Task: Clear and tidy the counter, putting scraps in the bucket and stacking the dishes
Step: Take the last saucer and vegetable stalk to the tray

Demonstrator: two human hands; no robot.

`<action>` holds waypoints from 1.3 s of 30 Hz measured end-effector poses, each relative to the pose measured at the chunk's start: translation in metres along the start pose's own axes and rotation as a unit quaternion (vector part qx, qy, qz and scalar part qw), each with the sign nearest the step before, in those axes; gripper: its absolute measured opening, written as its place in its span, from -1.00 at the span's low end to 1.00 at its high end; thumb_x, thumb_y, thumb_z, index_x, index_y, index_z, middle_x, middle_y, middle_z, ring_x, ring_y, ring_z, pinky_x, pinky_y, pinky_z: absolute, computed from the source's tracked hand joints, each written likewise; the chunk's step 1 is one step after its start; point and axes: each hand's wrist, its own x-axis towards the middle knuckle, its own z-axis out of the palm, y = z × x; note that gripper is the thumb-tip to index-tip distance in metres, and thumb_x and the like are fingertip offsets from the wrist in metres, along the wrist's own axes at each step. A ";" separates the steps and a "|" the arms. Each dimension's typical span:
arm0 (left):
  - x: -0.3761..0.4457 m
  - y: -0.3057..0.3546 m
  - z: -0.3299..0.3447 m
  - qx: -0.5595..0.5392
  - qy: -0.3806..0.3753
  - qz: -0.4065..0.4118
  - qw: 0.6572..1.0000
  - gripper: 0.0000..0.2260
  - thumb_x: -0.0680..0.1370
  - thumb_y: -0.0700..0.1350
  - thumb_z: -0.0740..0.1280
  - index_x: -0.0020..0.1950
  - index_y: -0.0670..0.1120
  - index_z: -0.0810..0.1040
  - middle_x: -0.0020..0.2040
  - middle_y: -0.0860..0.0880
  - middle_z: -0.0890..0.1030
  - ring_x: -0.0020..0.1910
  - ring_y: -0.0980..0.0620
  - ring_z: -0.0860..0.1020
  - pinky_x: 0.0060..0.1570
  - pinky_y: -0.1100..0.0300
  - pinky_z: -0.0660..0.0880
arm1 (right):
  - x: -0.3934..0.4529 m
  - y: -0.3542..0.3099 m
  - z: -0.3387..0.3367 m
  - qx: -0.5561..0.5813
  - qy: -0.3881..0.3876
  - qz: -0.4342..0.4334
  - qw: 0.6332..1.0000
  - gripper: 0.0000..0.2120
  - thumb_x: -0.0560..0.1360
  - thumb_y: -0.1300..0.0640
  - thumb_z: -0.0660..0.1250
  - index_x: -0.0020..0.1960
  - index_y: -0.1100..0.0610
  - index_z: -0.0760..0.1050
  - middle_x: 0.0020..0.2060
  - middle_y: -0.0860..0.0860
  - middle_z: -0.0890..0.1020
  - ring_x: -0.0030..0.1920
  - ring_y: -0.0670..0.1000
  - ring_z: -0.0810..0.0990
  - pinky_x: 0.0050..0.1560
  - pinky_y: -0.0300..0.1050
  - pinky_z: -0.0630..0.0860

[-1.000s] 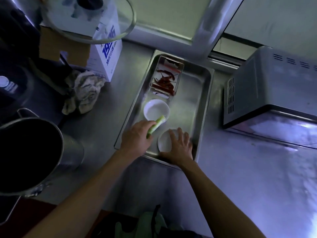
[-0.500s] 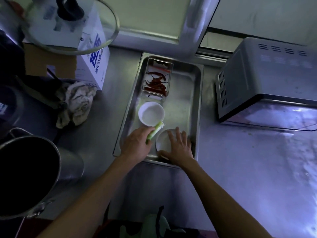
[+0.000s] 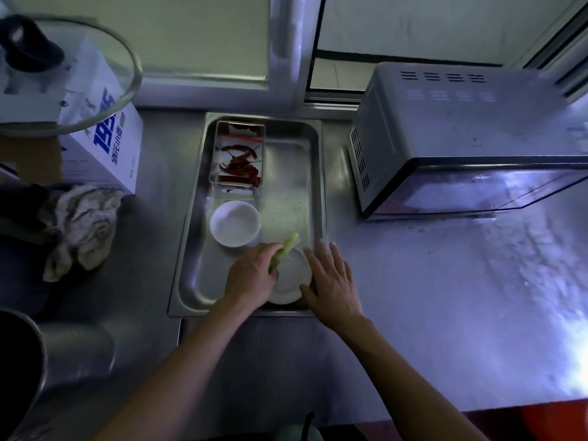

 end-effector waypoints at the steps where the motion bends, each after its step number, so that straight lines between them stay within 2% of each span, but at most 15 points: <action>1: 0.003 0.003 0.003 0.006 0.000 0.008 1.000 -0.54 0.47 -0.15 0.42 0.34 0.10 0.45 0.19 0.07 0.57 0.11 0.01 0.55 -0.03 0.10 0.49 | -0.003 0.005 -0.002 0.001 0.001 0.005 1.000 -0.26 0.58 -0.13 0.25 0.61 -0.08 -0.08 0.62 0.02 -0.14 0.58 0.06 -0.30 0.58 0.11 -0.09; 4: 0.010 0.007 0.012 0.026 0.002 0.026 0.999 -0.54 0.47 -0.16 0.42 0.34 0.06 0.46 0.17 0.05 0.58 0.08 -0.01 0.55 -0.07 0.10 0.49 | -0.008 0.016 -0.006 0.000 -0.008 0.022 1.000 -0.27 0.59 -0.16 0.24 0.59 -0.10 -0.09 0.62 0.02 -0.13 0.59 0.07 -0.29 0.55 0.09 -0.14; 9: 0.011 0.004 0.029 0.047 -0.023 0.007 0.999 -0.57 0.48 -0.18 0.37 0.34 0.03 0.49 0.16 0.00 0.58 0.09 -0.08 0.56 -0.04 0.03 0.53 | -0.013 0.030 -0.005 0.013 -0.002 0.033 0.999 -0.32 0.59 -0.17 0.21 0.59 -0.09 -0.05 0.62 0.03 -0.09 0.60 0.08 -0.25 0.53 0.04 -0.14; 14: 0.009 0.006 0.042 0.051 -0.023 0.001 0.998 -0.53 0.45 -0.20 0.38 0.36 0.05 0.48 0.27 0.03 0.55 0.17 -0.08 0.54 0.00 0.06 0.52 | -0.020 0.043 -0.003 0.028 0.000 0.036 0.999 -0.37 0.62 -0.18 0.16 0.59 -0.09 0.00 0.62 0.02 -0.08 0.61 0.08 -0.24 0.54 0.04 -0.08; 23: 0.003 0.027 0.042 0.110 -0.014 0.006 0.994 -0.63 0.46 -0.16 0.39 0.27 -0.09 0.55 0.20 -0.09 0.59 0.16 -0.20 0.54 0.03 -0.11 0.50 | -0.026 0.061 -0.009 0.040 -0.009 0.027 0.999 -0.34 0.61 -0.16 0.21 0.60 -0.08 0.00 0.62 0.02 -0.10 0.61 0.09 -0.22 0.56 0.10 -0.02; 26: -0.005 0.044 0.037 0.125 -0.008 0.010 0.992 -0.61 0.47 -0.12 0.37 0.30 -0.07 0.54 0.17 -0.09 0.59 0.15 -0.20 0.53 0.04 -0.09 0.50 | -0.026 0.066 -0.017 0.041 -0.006 0.014 0.999 -0.34 0.61 -0.17 0.21 0.59 -0.08 0.00 0.62 0.02 -0.09 0.61 0.09 -0.19 0.55 0.08 -0.02; 34: -0.041 0.086 0.029 0.148 -0.026 -0.030 0.988 -0.62 0.54 -0.01 0.32 0.36 0.01 0.47 0.32 -0.01 0.52 0.21 -0.12 0.50 0.11 -0.04 0.50 | -0.034 0.084 -0.033 0.055 -0.002 -0.029 0.998 -0.34 0.60 -0.16 0.21 0.61 -0.05 0.05 0.62 0.06 -0.02 0.61 0.11 -0.10 0.55 0.13 0.06; 39: -0.060 0.105 0.019 0.152 -0.009 -0.025 0.988 -0.62 0.54 -0.01 0.33 0.36 -0.01 0.48 0.30 -0.05 0.55 0.21 -0.16 0.51 0.12 -0.06 0.51 | -0.046 0.091 -0.045 0.047 -0.002 -0.042 0.998 -0.35 0.60 -0.17 0.20 0.60 -0.07 0.04 0.62 0.05 -0.01 0.61 0.10 -0.09 0.54 0.10 0.06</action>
